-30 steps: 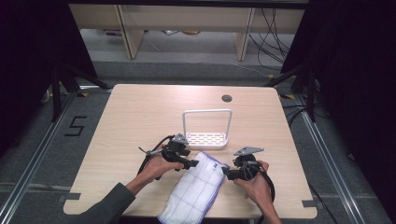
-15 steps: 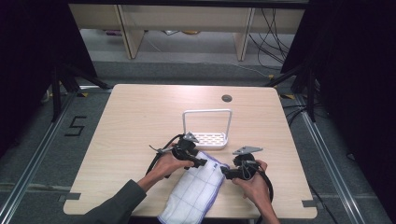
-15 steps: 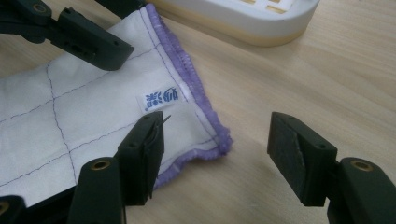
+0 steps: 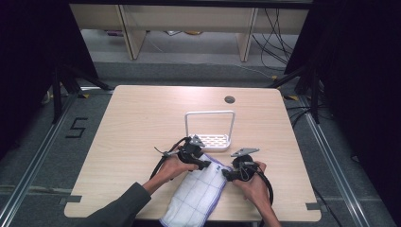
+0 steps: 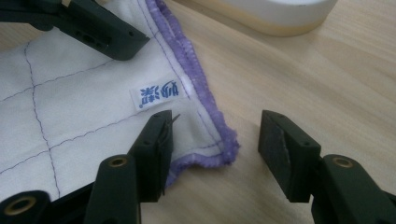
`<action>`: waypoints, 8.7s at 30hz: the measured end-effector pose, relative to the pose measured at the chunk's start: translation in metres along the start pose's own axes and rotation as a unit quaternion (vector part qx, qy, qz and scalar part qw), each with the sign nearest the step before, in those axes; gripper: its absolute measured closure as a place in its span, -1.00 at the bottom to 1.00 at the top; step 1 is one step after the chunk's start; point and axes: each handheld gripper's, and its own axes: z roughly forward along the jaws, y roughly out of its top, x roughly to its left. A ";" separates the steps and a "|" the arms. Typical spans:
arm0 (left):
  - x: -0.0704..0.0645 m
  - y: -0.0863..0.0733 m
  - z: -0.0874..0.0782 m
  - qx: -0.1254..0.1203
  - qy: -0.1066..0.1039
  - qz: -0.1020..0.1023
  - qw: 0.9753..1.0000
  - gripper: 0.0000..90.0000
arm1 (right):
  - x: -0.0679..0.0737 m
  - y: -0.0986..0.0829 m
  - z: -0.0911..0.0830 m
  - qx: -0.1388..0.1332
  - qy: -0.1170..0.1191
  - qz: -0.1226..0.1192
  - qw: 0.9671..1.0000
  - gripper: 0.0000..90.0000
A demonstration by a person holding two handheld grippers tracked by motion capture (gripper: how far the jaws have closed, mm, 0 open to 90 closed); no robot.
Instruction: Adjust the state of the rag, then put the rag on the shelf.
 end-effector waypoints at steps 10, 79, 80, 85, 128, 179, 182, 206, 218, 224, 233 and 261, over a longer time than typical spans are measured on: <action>-0.007 -0.002 0.000 -0.007 -0.003 0.024 1.000 0.67 | -0.001 0.001 0.001 -0.004 0.024 -0.013 1.000 0.56; -0.043 0.066 -0.189 -0.220 0.010 0.061 0.974 0.86 | 0.045 0.103 -0.156 -0.203 0.005 -0.152 0.967 0.89; -0.041 0.068 -0.191 -0.223 0.011 0.058 0.973 0.86 | 0.045 0.106 -0.159 -0.202 0.005 -0.153 0.967 0.89; -0.035 0.077 -0.193 -0.224 0.016 0.049 0.973 0.86 | 0.043 0.120 -0.164 -0.206 -0.004 -0.145 0.968 0.89; 0.023 0.160 -0.198 -0.184 0.033 -0.011 0.982 0.87 | 0.007 0.210 -0.169 -0.189 -0.032 -0.097 0.977 0.89; 0.106 0.149 -0.101 -0.092 0.027 -0.135 0.986 0.85 | -0.058 0.234 -0.038 -0.068 -0.029 0.018 0.997 0.86; 0.107 0.146 -0.097 -0.083 0.022 -0.136 0.987 0.84 | -0.057 0.234 -0.034 -0.055 -0.031 0.020 0.998 0.85; 0.114 0.130 -0.133 -0.106 0.047 -0.154 0.981 0.07 | -0.071 0.225 -0.054 -0.080 -0.042 0.043 0.995 0.30; 0.105 0.112 -0.155 -0.116 0.040 -0.144 0.982 -0.01 | -0.071 0.211 -0.078 -0.101 -0.031 0.047 0.993 0.25; 0.093 0.098 -0.168 -0.123 0.037 -0.130 0.983 -0.05 | -0.062 0.202 -0.089 -0.105 -0.026 0.034 0.994 0.18; 0.073 0.078 -0.175 -0.133 0.005 -0.122 0.983 -0.08 | -0.055 0.188 -0.098 -0.116 -0.015 0.035 0.992 0.11; 0.028 0.008 -0.172 -0.113 0.000 -0.079 0.990 -0.32 | -0.026 0.115 -0.106 -0.149 0.008 0.016 0.989 -0.31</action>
